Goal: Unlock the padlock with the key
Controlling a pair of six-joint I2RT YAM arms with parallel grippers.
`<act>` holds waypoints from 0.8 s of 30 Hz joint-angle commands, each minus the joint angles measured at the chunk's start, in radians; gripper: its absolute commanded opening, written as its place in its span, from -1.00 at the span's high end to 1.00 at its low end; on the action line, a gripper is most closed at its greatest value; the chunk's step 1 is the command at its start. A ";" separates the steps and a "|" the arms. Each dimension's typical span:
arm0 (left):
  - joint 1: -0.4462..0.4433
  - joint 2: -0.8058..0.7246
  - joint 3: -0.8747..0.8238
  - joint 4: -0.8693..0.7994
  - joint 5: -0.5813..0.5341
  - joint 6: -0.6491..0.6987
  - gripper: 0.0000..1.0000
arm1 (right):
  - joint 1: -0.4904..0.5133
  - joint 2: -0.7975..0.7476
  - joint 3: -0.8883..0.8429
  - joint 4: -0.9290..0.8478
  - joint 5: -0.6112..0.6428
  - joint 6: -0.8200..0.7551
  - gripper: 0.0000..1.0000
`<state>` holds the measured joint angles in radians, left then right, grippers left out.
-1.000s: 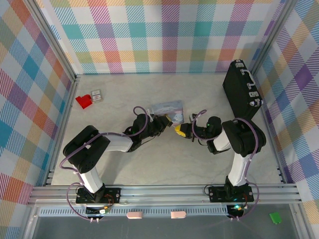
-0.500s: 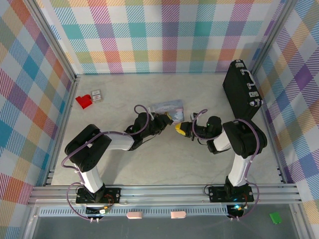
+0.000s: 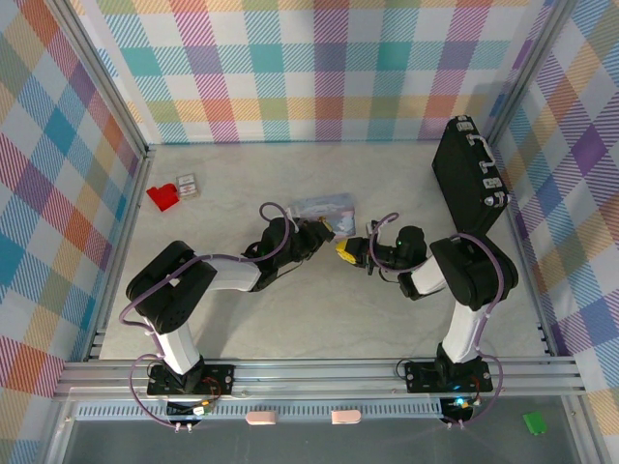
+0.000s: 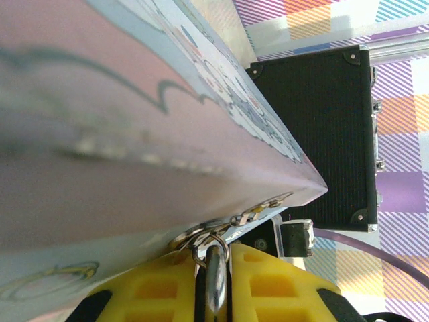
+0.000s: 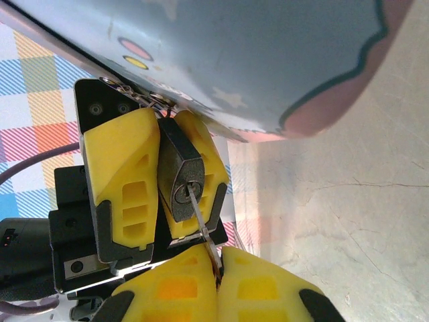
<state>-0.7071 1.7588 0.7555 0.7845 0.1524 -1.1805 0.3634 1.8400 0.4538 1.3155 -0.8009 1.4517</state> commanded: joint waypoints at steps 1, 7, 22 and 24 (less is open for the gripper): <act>-0.111 -0.003 0.017 0.015 0.245 0.017 1.00 | 0.000 -0.036 0.054 0.077 0.050 -0.007 1.00; -0.111 -0.017 0.011 -0.008 0.260 0.036 1.00 | -0.024 -0.030 0.046 0.033 0.041 -0.050 1.00; -0.091 -0.025 0.035 -0.006 0.242 0.028 1.00 | 0.000 -0.030 -0.013 -0.023 0.034 -0.190 1.00; -0.088 -0.033 0.024 -0.013 0.240 0.035 1.00 | -0.007 -0.026 -0.017 -0.004 0.031 -0.168 1.00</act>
<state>-0.7139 1.7588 0.7639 0.7422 0.1825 -1.1507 0.3462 1.8351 0.4294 1.2800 -0.8303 1.3193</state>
